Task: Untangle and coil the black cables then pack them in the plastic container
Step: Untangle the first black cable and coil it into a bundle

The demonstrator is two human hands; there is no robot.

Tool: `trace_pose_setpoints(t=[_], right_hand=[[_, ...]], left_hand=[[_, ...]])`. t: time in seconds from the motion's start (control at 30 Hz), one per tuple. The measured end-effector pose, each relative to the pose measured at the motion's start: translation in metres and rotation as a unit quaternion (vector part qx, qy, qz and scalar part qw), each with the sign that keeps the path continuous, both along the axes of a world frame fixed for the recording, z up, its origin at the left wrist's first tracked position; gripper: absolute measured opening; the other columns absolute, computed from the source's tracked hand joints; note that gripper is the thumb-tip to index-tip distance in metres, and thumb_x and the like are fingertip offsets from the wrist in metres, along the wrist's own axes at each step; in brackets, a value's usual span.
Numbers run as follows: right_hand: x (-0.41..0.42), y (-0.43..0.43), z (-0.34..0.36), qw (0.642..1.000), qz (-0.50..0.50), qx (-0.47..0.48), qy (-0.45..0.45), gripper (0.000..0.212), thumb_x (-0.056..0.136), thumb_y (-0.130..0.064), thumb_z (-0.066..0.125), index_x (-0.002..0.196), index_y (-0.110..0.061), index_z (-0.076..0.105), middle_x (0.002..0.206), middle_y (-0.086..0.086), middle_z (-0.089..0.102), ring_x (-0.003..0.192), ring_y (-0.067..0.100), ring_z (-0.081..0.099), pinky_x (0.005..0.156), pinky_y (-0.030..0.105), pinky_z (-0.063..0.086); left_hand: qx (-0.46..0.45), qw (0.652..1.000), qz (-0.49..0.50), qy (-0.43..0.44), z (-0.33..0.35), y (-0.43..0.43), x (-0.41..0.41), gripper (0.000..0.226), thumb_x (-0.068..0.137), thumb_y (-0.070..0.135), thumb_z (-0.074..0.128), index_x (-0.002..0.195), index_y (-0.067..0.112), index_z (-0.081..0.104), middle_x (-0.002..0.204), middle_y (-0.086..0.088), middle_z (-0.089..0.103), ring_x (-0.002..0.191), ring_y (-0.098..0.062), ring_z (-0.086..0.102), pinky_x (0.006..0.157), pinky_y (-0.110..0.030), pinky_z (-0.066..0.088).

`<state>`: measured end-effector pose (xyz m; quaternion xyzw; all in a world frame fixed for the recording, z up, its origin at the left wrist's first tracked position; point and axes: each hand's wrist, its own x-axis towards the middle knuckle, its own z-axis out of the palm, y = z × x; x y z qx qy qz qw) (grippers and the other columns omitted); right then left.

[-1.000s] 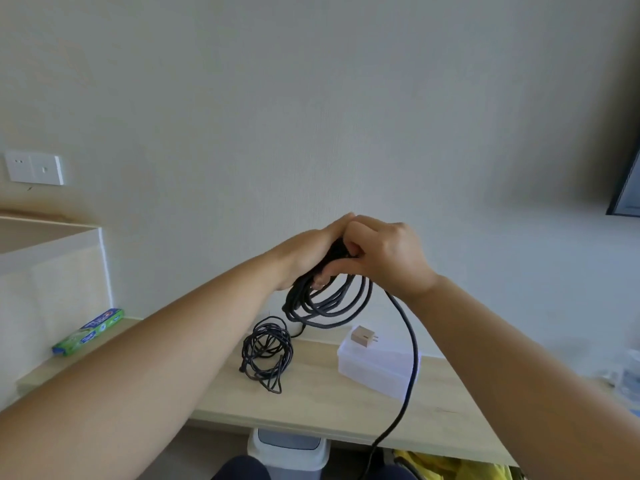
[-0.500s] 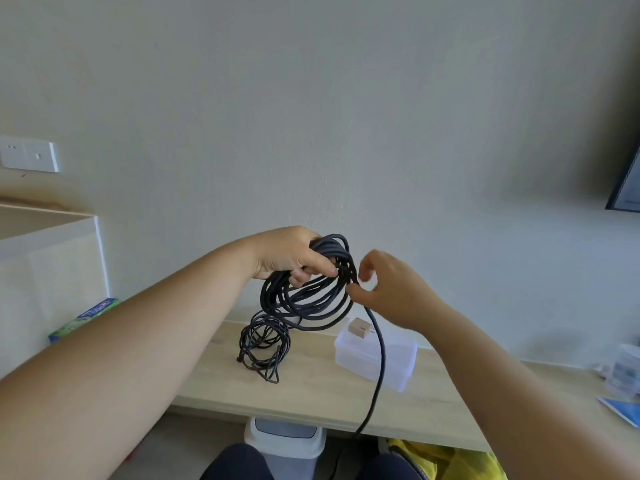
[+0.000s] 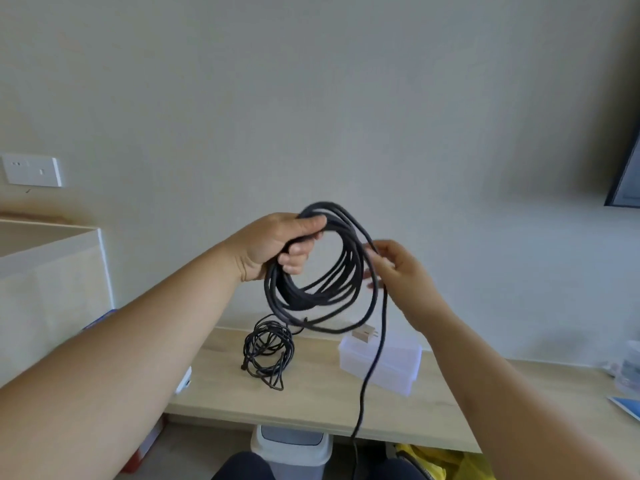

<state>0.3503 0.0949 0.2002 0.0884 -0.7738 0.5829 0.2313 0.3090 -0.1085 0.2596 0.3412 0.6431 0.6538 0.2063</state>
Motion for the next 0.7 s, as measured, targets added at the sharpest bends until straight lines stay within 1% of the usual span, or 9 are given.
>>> trace_pose_setpoints(t=[0.07,0.17,0.27,0.33,0.37,0.47,0.57,0.63,0.7], right_hand=[[-0.004,0.008,-0.026,0.996,0.035,-0.041,-0.064,0.013,0.094,-0.028,0.055,0.104,-0.021,0.059,0.098,0.003,0.067,0.079,0.013,0.068,0.080,0.032,0.055],[-0.007,0.009,-0.055,0.982,0.079,-0.056,-0.160,0.021,0.094,-0.029,0.055,0.108,-0.014,0.058,0.084,0.004,0.070,0.081,0.019,0.068,0.086,0.038,0.053],[-0.007,0.004,-0.069,0.974,0.099,-0.046,-0.199,0.019,0.096,-0.021,0.053,0.107,-0.006,0.059,0.065,0.000,0.063,0.069,0.016,0.063,0.080,0.036,0.056],[-0.009,0.004,-0.076,0.973,0.089,-0.042,-0.207,0.015,0.095,-0.014,0.054,0.107,-0.006,0.058,0.068,0.003,0.061,0.064,0.015,0.060,0.075,0.033,0.057],[-0.010,0.006,-0.080,0.974,0.077,-0.029,-0.209,0.015,0.094,-0.013,0.056,0.108,-0.006,0.057,0.072,0.004,0.062,0.064,0.015,0.060,0.077,0.036,0.057],[-0.012,0.012,-0.087,0.972,0.038,0.032,-0.231,0.017,0.093,-0.014,0.059,0.106,-0.004,0.057,0.079,0.005,0.065,0.069,0.015,0.064,0.083,0.038,0.054],[-0.015,0.015,-0.090,0.966,0.011,0.066,-0.251,0.018,0.095,-0.019,0.056,0.104,-0.004,0.057,0.072,0.003,0.063,0.063,0.015,0.062,0.075,0.034,0.054],[-0.012,0.012,-0.083,0.963,0.008,0.125,-0.237,0.013,0.095,-0.022,0.054,0.101,-0.011,0.059,0.071,0.001,0.060,0.056,0.014,0.057,0.066,0.027,0.051],[-0.007,0.006,-0.068,0.944,0.010,0.279,-0.175,0.013,0.094,-0.026,0.056,0.104,-0.020,0.062,0.077,-0.005,0.059,0.058,0.006,0.054,0.064,0.019,0.047]], left_hand=[[0.086,0.995,0.030,-0.033,0.005,-0.002,-0.001,0.023,0.080,0.033,0.051,0.074,0.012,0.044,0.039,0.009,0.032,0.029,-0.001,0.026,0.034,-0.014,0.026],[0.174,0.980,0.078,-0.062,0.013,-0.001,-0.004,0.024,0.076,0.035,0.056,0.072,0.016,0.042,0.039,0.010,0.029,0.030,-0.001,0.025,0.035,-0.013,0.026],[0.209,0.965,0.132,-0.092,0.017,0.003,-0.008,0.028,0.088,0.027,0.056,0.068,0.017,0.041,0.038,0.010,0.027,0.030,-0.003,0.025,0.035,-0.013,0.026],[0.233,0.950,0.174,-0.111,0.017,0.002,-0.012,0.032,0.095,0.025,0.052,0.066,0.017,0.042,0.037,0.009,0.028,0.030,-0.003,0.026,0.034,-0.014,0.026],[0.253,0.941,0.192,-0.119,0.016,0.002,-0.014,0.033,0.096,0.024,0.051,0.066,0.017,0.041,0.037,0.009,0.029,0.030,-0.004,0.026,0.034,-0.014,0.026],[0.343,0.889,0.251,-0.170,0.014,-0.003,-0.024,0.035,0.097,0.020,0.050,0.063,0.017,0.040,0.037,0.008,0.031,0.029,-0.005,0.028,0.034,-0.013,0.025],[0.395,0.820,0.352,-0.218,0.006,-0.006,-0.037,0.036,0.095,0.017,0.053,0.062,0.016,0.039,0.035,0.008,0.035,0.028,-0.007,0.030,0.036,-0.015,0.028],[0.379,0.784,0.441,-0.217,-0.004,-0.008,-0.043,0.040,0.091,0.024,0.061,0.059,0.014,0.040,0.033,0.007,0.037,0.030,-0.010,0.034,0.039,-0.020,0.033],[0.300,0.785,0.515,-0.169,-0.015,-0.010,-0.046,0.044,0.088,0.036,0.064,0.057,0.013,0.042,0.032,0.006,0.041,0.033,-0.012,0.040,0.040,-0.019,0.037]])
